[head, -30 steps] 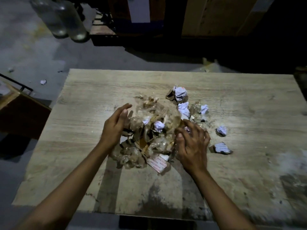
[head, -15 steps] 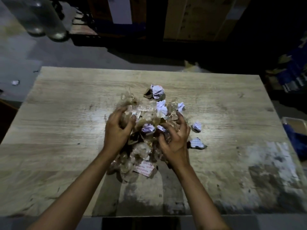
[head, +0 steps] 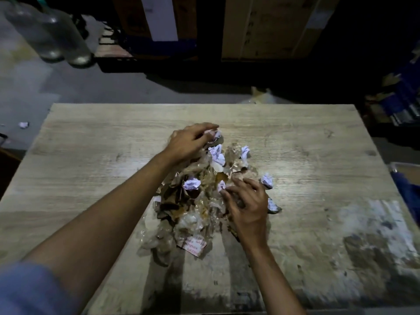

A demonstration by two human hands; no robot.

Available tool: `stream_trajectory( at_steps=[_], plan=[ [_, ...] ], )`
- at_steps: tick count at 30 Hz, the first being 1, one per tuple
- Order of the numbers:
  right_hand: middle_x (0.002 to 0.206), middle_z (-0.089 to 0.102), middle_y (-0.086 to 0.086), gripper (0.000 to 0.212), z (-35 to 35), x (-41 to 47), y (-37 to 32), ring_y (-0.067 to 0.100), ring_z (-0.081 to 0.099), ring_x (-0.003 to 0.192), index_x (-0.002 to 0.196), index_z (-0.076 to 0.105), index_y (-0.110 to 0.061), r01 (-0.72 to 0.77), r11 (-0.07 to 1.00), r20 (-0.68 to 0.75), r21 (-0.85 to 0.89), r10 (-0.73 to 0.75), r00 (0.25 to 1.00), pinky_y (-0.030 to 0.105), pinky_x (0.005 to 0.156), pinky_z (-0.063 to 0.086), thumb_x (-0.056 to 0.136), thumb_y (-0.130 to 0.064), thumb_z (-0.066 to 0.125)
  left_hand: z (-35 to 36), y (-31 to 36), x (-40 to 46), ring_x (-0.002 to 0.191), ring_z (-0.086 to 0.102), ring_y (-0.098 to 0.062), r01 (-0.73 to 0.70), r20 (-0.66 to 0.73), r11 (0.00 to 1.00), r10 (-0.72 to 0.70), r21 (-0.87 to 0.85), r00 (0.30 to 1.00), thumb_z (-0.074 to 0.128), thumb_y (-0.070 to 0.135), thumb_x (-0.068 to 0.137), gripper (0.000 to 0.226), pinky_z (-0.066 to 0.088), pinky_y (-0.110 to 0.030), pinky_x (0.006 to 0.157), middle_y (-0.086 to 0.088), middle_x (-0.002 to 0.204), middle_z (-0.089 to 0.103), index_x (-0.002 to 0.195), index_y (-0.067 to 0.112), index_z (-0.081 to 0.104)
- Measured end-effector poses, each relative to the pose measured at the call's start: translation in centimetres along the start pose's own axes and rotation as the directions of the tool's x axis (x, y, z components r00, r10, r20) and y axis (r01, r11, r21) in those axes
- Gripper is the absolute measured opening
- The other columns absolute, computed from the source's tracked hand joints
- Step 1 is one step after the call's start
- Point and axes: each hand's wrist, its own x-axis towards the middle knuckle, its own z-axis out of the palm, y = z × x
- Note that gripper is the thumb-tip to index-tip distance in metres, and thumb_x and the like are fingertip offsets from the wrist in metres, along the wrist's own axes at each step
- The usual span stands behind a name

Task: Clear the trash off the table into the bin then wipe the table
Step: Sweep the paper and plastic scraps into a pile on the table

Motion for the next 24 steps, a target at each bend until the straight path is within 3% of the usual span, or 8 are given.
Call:
stream_trajectory(
  at_steps=[4, 8, 12, 15, 17, 19, 21, 24],
  plan=[
    [0.126, 0.077, -0.008, 0.016, 0.1, -0.1, 0.4, 0.021, 0.054, 0.112, 0.108, 0.085, -0.022, -0.030, 0.998, 0.007, -0.059, 0.030, 1.000, 0.050, 0.093, 0.051, 0.098, -0.032, 0.078, 1.2, 1.0, -2.1, 0.140, 0.053, -0.009, -0.068, 0.059, 0.994, 0.063, 0.089, 0.996, 0.037, 0.062, 0.110, 0.042, 0.027, -0.055, 0.124, 0.019, 0.154, 0.059, 0.142, 0.052, 0.063],
    [0.127, 0.068, 0.010, 0.023, -0.4, 0.4, 0.0, 0.030, 0.059, 0.109, 0.096, 0.080, -0.010, 0.009, 0.989, -0.082, -0.146, -0.021, 0.996, 0.046, 0.092, 0.051, 0.105, -0.025, 0.065, 1.3, 1.7, -5.4, 0.124, 0.068, 0.000, -0.114, 0.016, 0.983, 0.118, -0.147, 0.993, 0.059, 0.046, 0.111, 0.029, 0.055, -0.042, 0.111, 0.018, 0.132, 0.075, 0.130, 0.036, 0.078],
    [0.077, 0.071, 0.007, 0.031, -1.2, 1.0, 0.1, 0.026, 0.066, 0.067, 0.081, 0.073, -0.008, -0.055, 0.991, -0.243, -0.125, 0.023, 0.970, 0.037, 0.064, 0.051, 0.103, -0.029, 0.073, 0.0, 2.0, -6.9, 0.139, 0.061, -0.005, -0.061, -0.222, 0.953, -0.007, -0.295, 0.975, 0.078, 0.030, 0.102, 0.028, 0.049, -0.022, 0.117, -0.001, 0.147, 0.069, 0.130, 0.026, 0.081],
    [0.048, 0.055, 0.012, 0.064, -2.0, 2.4, 0.2, 0.035, 0.055, 0.041, 0.059, 0.061, -0.007, -0.215, 0.976, -0.303, -0.039, 0.193, 0.933, 0.041, 0.046, 0.045, 0.106, -0.050, 0.064, -0.8, 0.9, -7.9, 0.158, 0.041, -0.019, -0.060, -0.291, 0.965, -0.018, -0.255, 0.956, 0.070, 0.044, 0.105, 0.031, 0.027, -0.033, 0.135, 0.001, 0.161, 0.053, 0.133, 0.034, 0.078],
    [0.042, 0.048, 0.014, 0.081, -2.6, 3.2, -0.2, 0.036, 0.050, 0.039, 0.051, 0.055, -0.003, -0.289, 0.957, -0.348, 0.040, 0.284, 0.893, 0.043, 0.046, 0.039, 0.110, -0.059, 0.049, -1.4, -0.2, -9.5, 0.166, 0.022, -0.011, -0.033, -0.310, 0.969, -0.045, -0.243, 0.950, 0.060, 0.050, 0.109, 0.033, 0.013, -0.040, 0.138, 0.008, 0.168, 0.039, 0.137, 0.041, 0.073],
    [0.044, 0.055, 0.008, 0.083, -3.4, 3.9, -0.5, 0.027, 0.056, 0.043, 0.053, 0.061, -0.004, -0.295, 0.952, -0.310, 0.086, 0.307, 0.900, 0.040, 0.052, 0.042, 0.112, -0.057, 0.039, -2.5, -1.6, -12.1, 0.166, 0.018, -0.004, 0.020, -0.322, 0.959, -0.114, -0.281, 0.940, 0.054, 0.053, 0.110, 0.036, 0.012, -0.050, 0.138, 0.008, 0.171, 0.037, 0.142, 0.043, 0.070],
    [0.053, 0.062, 0.000, 0.067, -4.4, 5.2, -0.7, 0.017, 0.061, 0.052, 0.063, 0.067, -0.010, -0.297, 0.945, -0.182, 0.141, 0.319, 0.930, 0.033, 0.059, 0.044, 0.112, -0.049, 0.042, -3.4, -3.3, -15.3, 0.165, 0.025, -0.006, 0.063, -0.348, 0.949, -0.174, -0.307, 0.921, 0.049, 0.057, 0.110, 0.043, 0.021, -0.057, 0.136, 0.012, 0.168, 0.048, 0.145, 0.040, 0.068],
    [0.079, 0.071, -0.004, 0.037, -4.7, 8.3, 0.5, 0.014, 0.065, 0.076, 0.085, 0.070, -0.019, -0.284, 0.951, -0.066, 0.118, 0.293, 0.954, 0.036, 0.075, 0.050, 0.110, -0.039, 0.051, -3.0, -5.2, -20.5, 0.163, 0.030, -0.004, 0.176, -0.369, 0.901, -0.331, -0.396, 0.868, 0.042, 0.065, 0.108, 0.047, 0.027, -0.055, 0.134, 0.037, 0.158, 0.049, 0.146, 0.048, 0.062]
  ],
)
